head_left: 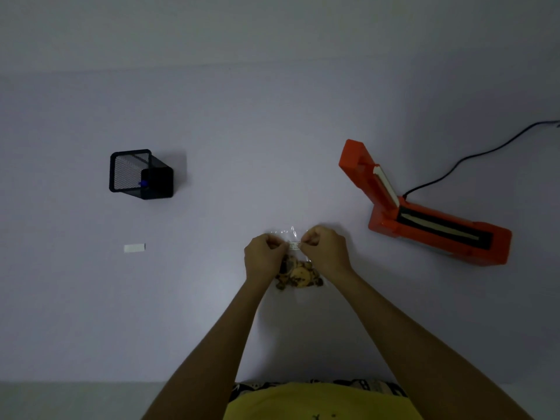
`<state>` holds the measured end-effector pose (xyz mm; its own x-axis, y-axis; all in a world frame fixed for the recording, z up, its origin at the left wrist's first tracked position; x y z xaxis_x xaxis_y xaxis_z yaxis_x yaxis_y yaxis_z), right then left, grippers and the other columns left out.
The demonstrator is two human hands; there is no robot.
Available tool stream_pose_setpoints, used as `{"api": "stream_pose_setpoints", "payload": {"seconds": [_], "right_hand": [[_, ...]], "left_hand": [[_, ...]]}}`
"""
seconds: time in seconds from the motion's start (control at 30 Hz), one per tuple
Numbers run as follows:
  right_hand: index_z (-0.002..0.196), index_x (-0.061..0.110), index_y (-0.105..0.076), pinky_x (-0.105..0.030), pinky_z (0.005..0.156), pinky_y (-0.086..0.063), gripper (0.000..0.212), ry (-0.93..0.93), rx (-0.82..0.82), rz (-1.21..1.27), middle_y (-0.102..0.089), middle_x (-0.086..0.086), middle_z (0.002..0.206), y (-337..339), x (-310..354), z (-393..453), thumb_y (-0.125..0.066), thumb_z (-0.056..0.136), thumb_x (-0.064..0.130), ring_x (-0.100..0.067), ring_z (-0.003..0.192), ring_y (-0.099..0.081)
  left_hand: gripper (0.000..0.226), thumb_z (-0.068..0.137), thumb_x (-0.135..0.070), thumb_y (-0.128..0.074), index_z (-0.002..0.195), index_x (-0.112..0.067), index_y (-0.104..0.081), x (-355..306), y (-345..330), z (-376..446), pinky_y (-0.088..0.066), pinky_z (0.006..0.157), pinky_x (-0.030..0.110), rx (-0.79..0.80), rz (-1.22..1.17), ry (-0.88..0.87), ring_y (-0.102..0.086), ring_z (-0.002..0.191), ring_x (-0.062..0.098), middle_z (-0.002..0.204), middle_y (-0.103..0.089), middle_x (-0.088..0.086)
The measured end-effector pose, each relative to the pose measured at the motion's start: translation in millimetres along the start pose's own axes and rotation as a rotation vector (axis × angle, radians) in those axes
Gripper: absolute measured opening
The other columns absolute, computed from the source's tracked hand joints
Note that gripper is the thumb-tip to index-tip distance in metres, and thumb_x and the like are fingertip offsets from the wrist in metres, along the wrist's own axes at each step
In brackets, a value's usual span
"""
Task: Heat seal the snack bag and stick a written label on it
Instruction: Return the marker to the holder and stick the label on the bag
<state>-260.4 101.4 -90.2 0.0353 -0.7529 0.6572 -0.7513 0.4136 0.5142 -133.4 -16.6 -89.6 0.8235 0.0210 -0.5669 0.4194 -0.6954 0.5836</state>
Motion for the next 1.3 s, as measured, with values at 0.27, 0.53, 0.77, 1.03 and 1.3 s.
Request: {"api": "stream_pose_setpoints", "payload": {"seconds": [0.27, 0.53, 0.77, 1.03, 1.3], "right_hand": [[0.088, 0.012, -0.062, -0.016, 0.054, -0.045, 0.01, -0.01, -0.032, 0.012, -0.064, 0.0, 0.076, -1.7, 0.8, -1.3, -0.07, 0.083, 0.014, -0.013, 0.067, -0.061], [0.087, 0.012, -0.058, -0.016, 0.052, -0.043, 0.021, 0.001, -0.016, -0.026, -0.061, 0.0, 0.073, -1.2, 3.4, -1.9, -0.076, 0.08, 0.02, -0.011, 0.064, -0.057], [0.083, 0.013, -0.057, -0.014, 0.05, -0.038, 0.017, 0.009, 0.009, -0.033, -0.058, 0.004, 0.069, 3.5, 2.3, 0.9, -0.074, 0.082, 0.012, -0.006, 0.059, -0.053], [0.091, 0.015, -0.065, -0.014, 0.051, -0.037, 0.006, 0.025, 0.074, -0.015, -0.06, 0.005, 0.074, 0.1, 3.8, -0.1, -0.06, 0.09, 0.013, -0.007, 0.061, -0.053], [0.087, 0.011, -0.067, -0.012, 0.055, -0.038, 0.016, 0.024, 0.104, -0.027, -0.063, 0.005, 0.074, -3.0, 4.1, -2.4, -0.073, 0.083, 0.024, -0.005, 0.066, -0.056]], "left_hand": [[0.015, 0.082, -0.022, -0.07, 0.092, -0.013, -0.065, 3.2, 3.1, -0.5, -0.038, 0.059, 0.01, -0.024, -0.028, -0.009, -0.058, 0.076, 0.009, 0.081, -0.063, -0.006], [0.019, 0.081, -0.011, -0.068, 0.099, -0.011, -0.06, 4.6, 4.2, -2.7, -0.036, 0.057, 0.008, -0.035, -0.069, -0.026, -0.056, 0.077, 0.008, 0.087, -0.061, -0.002], [0.02, 0.081, -0.014, -0.071, 0.097, -0.013, -0.06, 5.8, 3.8, -0.9, -0.036, 0.056, 0.008, -0.034, -0.088, -0.015, -0.051, 0.068, -0.001, 0.081, -0.057, -0.006], [0.022, 0.082, -0.034, -0.071, 0.091, -0.016, -0.064, 5.2, 5.8, -0.4, -0.038, 0.057, 0.006, -0.042, -0.109, -0.075, -0.057, 0.069, 0.0, 0.081, -0.066, -0.006], [0.028, 0.074, -0.033, -0.079, 0.089, -0.016, -0.063, 4.5, 2.7, 0.4, -0.04, 0.057, 0.012, -0.025, -0.065, -0.083, -0.054, 0.068, 0.002, 0.08, -0.064, -0.003]]}}
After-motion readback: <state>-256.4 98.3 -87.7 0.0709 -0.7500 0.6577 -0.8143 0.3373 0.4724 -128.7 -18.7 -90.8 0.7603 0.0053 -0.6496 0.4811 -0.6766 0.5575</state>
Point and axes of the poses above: each hand's wrist, its own z-axis towards the middle knuckle, its own y-axis out of the back of the hand, x = y × z, the point moved 10 cm from there along z, towards the middle knuckle
